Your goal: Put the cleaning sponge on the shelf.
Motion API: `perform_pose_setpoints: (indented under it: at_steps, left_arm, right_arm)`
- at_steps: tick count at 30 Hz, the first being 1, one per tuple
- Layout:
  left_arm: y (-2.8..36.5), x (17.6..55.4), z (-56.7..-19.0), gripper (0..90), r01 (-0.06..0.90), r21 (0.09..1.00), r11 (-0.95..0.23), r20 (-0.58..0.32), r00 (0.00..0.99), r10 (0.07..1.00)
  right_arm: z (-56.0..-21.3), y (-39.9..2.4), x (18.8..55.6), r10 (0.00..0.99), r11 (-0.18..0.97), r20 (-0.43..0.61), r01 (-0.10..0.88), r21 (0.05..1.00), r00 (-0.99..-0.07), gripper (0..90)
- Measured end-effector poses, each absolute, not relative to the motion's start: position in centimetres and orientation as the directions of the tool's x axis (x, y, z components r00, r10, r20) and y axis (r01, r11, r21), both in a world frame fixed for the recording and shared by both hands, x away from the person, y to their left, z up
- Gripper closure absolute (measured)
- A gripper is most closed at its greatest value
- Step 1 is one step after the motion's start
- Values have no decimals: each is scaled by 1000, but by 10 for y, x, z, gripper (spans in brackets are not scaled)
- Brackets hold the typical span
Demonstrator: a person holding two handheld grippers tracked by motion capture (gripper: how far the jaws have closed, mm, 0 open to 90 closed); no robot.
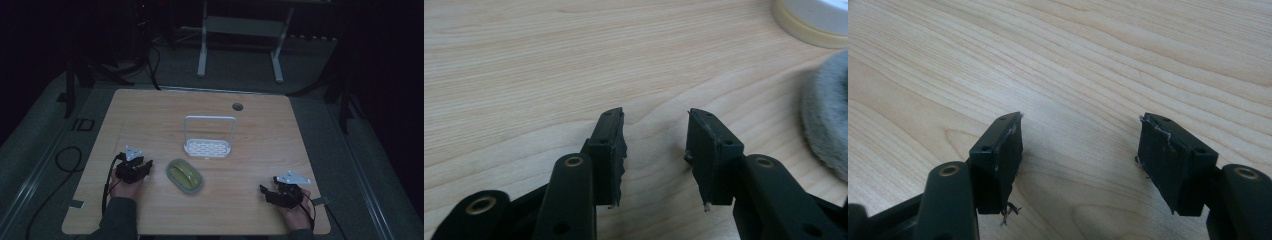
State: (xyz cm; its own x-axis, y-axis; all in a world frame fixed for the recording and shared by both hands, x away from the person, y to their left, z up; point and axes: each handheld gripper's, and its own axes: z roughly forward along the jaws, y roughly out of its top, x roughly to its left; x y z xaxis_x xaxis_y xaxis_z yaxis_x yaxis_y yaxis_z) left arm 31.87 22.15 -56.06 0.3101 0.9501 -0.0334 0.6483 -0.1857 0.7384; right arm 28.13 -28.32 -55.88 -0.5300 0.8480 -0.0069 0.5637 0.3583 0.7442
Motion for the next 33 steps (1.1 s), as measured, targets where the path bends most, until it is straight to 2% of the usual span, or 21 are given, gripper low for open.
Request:
perform_pose_setpoints:
  at_steps: [7, 12, 13, 14, 15, 16, 24, 33]
  left_arm:
    - [220, 316, -549, 626, 627, 752, -204, -56, 369, 928]
    - [214, 312, -532, 707, 590, 773, -231, -50, 420, 906]
    - [212, 312, -530, 773, 589, 772, -238, -47, 427, 903]
    - [211, 313, -527, 773, 589, 771, -241, -55, 439, 897]
    - [209, 314, -521, 860, 580, 776, -248, -63, 462, 885]
    - [207, 315, -518, 892, 580, 774, -254, -63, 470, 880]
    - [190, 324, -501, 900, 556, 773, -307, -59, 544, 837]
    - [152, 336, -492, 900, 526, 753, -396, -47, 643, 765]
  right_arm:
    - [-559, -283, 281, 848, 358, -7, 564, 744, -530, 337]
    - [-559, -283, 281, 848, 358, -7, 564, 744, -530, 337]
    - [-559, -283, 281, 848, 358, -7, 564, 744, -530, 337]
    - [-559, -283, 281, 848, 358, -7, 564, 744, -530, 337]
    - [-559, -283, 281, 848, 358, -7, 563, 744, -530, 337]
    - [-559, -283, 281, 848, 358, -7, 563, 744, -530, 337]
    - [-559, -283, 281, 848, 358, -7, 564, 744, -530, 337]
    - [-559, -283, 281, 848, 358, -7, 564, 744, -530, 337]
